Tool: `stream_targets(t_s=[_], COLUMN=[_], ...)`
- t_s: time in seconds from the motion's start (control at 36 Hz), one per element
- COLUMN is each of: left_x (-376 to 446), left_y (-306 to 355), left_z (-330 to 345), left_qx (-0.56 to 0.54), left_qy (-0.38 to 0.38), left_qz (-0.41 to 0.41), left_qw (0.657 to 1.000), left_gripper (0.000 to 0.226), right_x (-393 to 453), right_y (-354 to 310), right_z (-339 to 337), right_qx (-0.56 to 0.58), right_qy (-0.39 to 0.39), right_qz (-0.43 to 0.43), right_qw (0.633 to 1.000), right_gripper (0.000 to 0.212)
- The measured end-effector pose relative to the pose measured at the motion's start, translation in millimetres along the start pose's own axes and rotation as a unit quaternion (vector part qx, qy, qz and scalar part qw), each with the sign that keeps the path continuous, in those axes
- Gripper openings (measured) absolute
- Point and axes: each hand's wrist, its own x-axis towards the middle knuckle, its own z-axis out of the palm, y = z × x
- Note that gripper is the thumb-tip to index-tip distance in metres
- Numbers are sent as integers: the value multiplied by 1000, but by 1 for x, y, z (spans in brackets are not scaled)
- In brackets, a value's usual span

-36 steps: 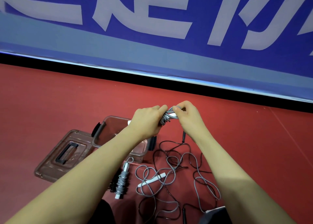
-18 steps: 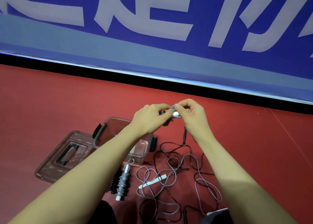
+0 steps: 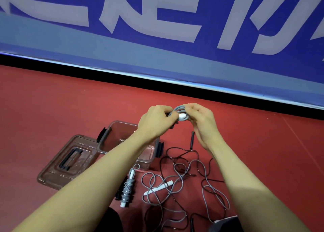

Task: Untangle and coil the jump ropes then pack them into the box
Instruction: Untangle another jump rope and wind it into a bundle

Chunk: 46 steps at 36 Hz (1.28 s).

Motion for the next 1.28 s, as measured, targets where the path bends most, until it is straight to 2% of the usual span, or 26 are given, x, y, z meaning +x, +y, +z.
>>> stream_targets(t_s=[0.03, 0.11, 0.19, 0.31, 0.56, 0.78, 0.94, 1.08, 1.19, 1.28], left_x=[0, 1, 1, 0, -2, -1, 5, 4, 4, 3], left_y=[-1, -2, -1, 0, 0, 0, 0, 3, 5, 9], left_z=[-2, -4, -4, -3, 4, 7, 15, 15, 18, 22], left_qx=[4, -4, -7, 30, 138, 144, 158, 187, 265, 300], left_qy=[5, 5, 5, 8, 27, 38, 108, 141, 159, 180], left_qz=[-2, -5, -8, 13, 94, 126, 123, 132, 194, 240], left_qw=[1000, 1000, 1000, 999, 986, 981, 974, 963, 931, 906], left_gripper=[27, 28, 27, 29, 39, 37, 30, 32, 36, 41], right_x=[0, 1, 0, 0, 3, 4, 1, -3, -2, -1], right_y=[0, 1, 4, 7, 13, 14, 9, 2, -4, -7], right_z=[-1, -4, -5, -3, 0, -1, -4, -6, -8, -9], right_qx=[30, 74, 87, 62, -31, -67, -91, -53, -28, -58], right_qy=[-18, -61, -64, -29, 69, 110, 108, 96, 143, 130], right_qz=[12, 29, 28, 23, -6, -37, -45, -13, 22, 98], right_qw=[999, 995, 994, 997, 997, 991, 989, 994, 989, 985], right_gripper=[12, 30, 31, 16, 14, 20, 17, 18, 16, 15])
